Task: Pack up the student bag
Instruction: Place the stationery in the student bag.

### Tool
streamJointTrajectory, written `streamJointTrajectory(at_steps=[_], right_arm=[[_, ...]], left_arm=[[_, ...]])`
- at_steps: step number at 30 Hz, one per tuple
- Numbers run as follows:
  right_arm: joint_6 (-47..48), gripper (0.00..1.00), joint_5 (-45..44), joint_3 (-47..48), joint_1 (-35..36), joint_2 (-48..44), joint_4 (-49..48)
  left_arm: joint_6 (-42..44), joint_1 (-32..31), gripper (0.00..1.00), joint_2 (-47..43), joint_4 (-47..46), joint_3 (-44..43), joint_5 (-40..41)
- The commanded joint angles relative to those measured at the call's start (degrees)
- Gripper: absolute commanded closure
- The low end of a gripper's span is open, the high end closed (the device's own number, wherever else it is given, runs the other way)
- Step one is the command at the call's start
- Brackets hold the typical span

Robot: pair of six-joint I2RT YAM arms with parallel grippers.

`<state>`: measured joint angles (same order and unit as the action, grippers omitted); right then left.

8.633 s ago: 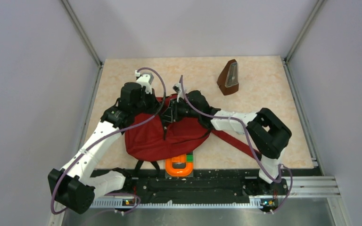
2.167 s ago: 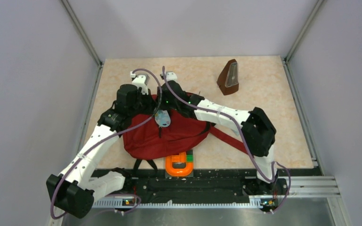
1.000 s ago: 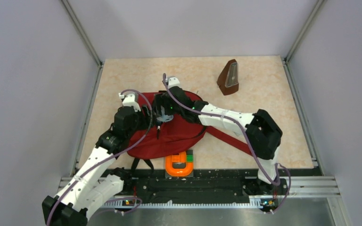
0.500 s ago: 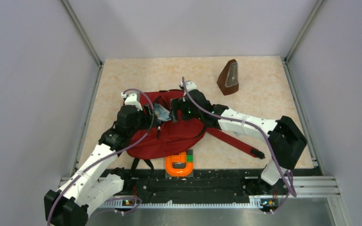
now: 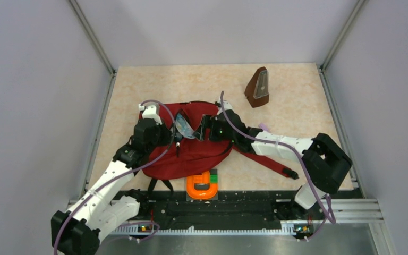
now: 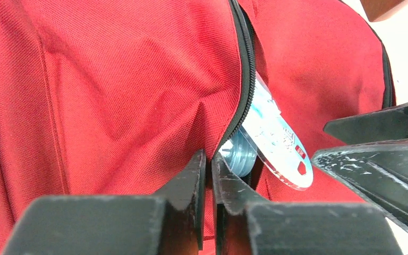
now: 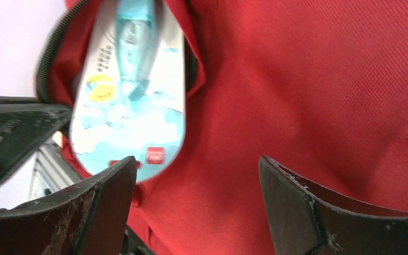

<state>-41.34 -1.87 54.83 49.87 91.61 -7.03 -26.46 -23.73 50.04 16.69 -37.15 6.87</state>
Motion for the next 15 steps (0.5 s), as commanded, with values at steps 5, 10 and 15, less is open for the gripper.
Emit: streamJointTrajectory(at_steps=[5, 10, 15], right_arm=[[-10.6, 0.22, 3.7, -1.6, -0.9, -2.5, -12.6], [-15.1, 0.25, 4.0, -0.5, -0.9, -1.0, -10.9], [-18.0, 0.26, 4.6, -1.5, -0.9, 0.9, -11.9]], left_arm=[[1.2, -0.2, 1.00, -1.3, -2.5, -0.6, -1.0], [1.2, -0.2, 1.00, -1.6, -2.4, -0.7, -1.2], [1.2, -0.2, 1.00, -1.7, -2.3, -0.9, -1.6]])
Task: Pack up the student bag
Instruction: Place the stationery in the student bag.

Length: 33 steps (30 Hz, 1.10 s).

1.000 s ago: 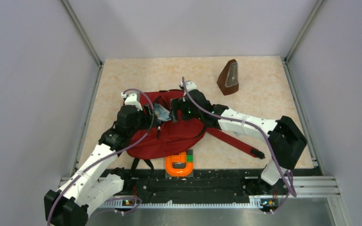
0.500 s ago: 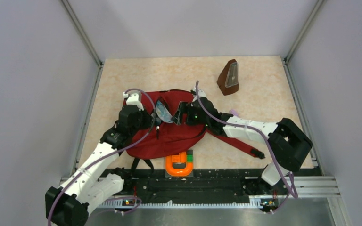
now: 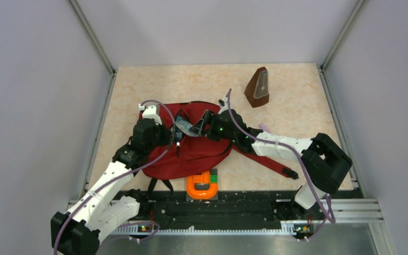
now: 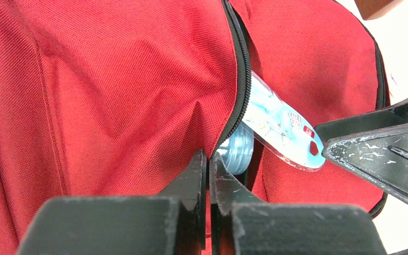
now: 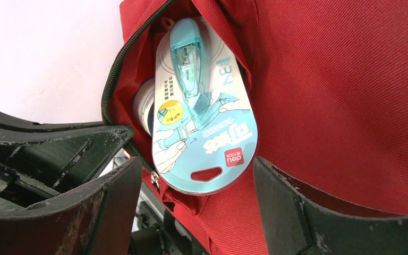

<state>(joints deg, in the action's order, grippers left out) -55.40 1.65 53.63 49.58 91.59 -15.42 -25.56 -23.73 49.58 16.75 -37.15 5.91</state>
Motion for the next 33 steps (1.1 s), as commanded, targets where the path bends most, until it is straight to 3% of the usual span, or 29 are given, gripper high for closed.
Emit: streamJointTrajectory(at_steps=[1, 11, 16, 27, 33], right_arm=[[-4.3, 0.27, 1.4, -0.2, -0.6, 1.3, -4.0], [-4.5, 0.66, 3.3, 3.0, -0.6, 6.6, -7.3], [-5.1, 0.79, 2.8, 4.2, -0.6, 8.8, -9.7], [-5.3, 0.88, 1.6, 8.5, 0.3, 10.9, -12.4], [4.8, 0.77, -6.1, 7.0, 1.5, 6.0, -8.8]], left_arm=[[0.3, -0.2, 1.00, -1.2, -2.3, -1.0, -0.7], [0.8, -0.2, 1.00, -2.0, -1.0, -2.4, -2.9], [0.9, -0.2, 1.00, -2.3, -0.3, -3.0, -4.1], [0.4, -0.2, 1.00, -1.0, 1.1, -5.6, -9.1], [0.9, -0.2, 1.00, -1.3, 2.4, -5.9, -6.5]])
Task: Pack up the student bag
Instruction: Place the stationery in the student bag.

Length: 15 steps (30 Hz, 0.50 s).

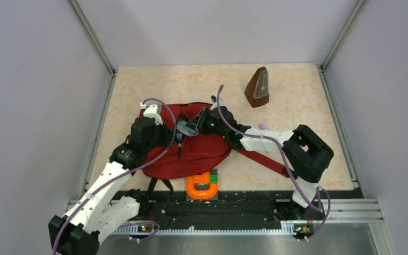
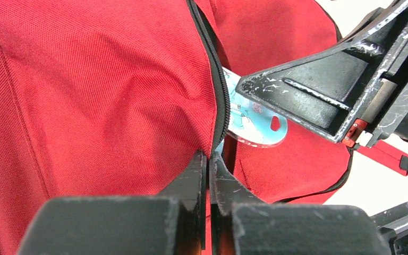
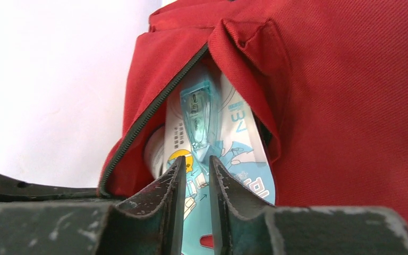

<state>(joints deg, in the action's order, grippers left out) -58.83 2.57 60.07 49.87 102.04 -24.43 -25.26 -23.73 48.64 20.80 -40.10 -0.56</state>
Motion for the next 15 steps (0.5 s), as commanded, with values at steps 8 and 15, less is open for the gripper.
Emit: streamJointTrajectory(at_steps=[8, 15], right_arm=[[8.5, 0.33, -16.6, -8.3, 1.1, -14.1, 7.5], [-12.2, 0.28, -9.9, -15.6, 1.4, -16.9, 0.6]], left_arm=[[0.4, -0.2, 1.00, -0.4, -1.5, -2.1, 0.0], [0.2, -0.2, 1.00, -0.5, -2.0, -1.4, 1.1]])
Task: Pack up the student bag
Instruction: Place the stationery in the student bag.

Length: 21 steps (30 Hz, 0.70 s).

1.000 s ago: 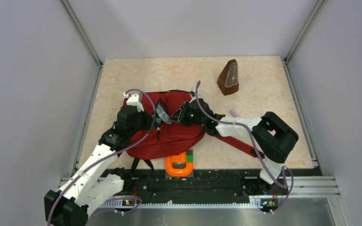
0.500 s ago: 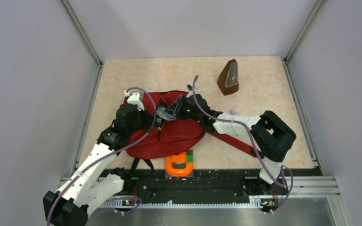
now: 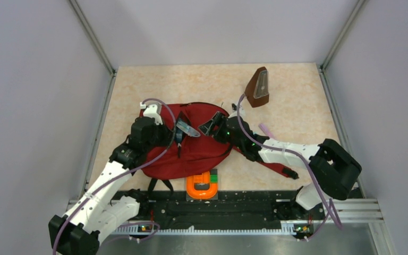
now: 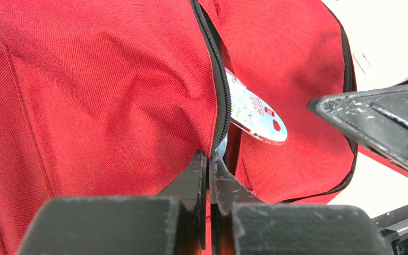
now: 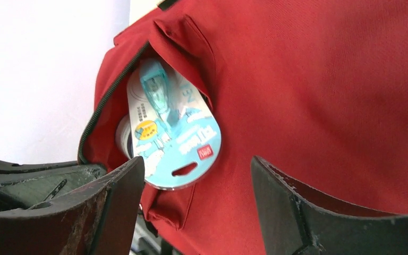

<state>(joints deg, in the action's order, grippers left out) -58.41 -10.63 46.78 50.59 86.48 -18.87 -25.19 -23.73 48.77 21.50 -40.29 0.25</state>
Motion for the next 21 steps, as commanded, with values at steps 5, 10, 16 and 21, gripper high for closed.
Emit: streamJointTrajectory(at_steps=[5, 10, 16, 21], right_arm=[[-19.5, 0.30, 5.1, -2.6, 2.0, -0.1, -8.7], [-23.9, 0.31, 5.1, -2.5, 2.5, 1.5, -10.6], [-28.5, 0.32, 5.8, -3.0, 3.5, 3.4, -11.4], [-29.3, 0.38, 6.8, -2.1, 3.7, 7.5, -12.7]], left_arm=[[0.1, -0.2, 1.00, -0.4, -3.0, -1.1, 0.1], [0.4, -0.2, 1.00, -0.4, -3.2, -1.0, -1.7], [0.8, -0.1, 1.00, -0.5, -3.1, -1.1, -2.1], [0.9, -0.2, 1.00, -0.5, -3.1, -1.1, -2.0]])
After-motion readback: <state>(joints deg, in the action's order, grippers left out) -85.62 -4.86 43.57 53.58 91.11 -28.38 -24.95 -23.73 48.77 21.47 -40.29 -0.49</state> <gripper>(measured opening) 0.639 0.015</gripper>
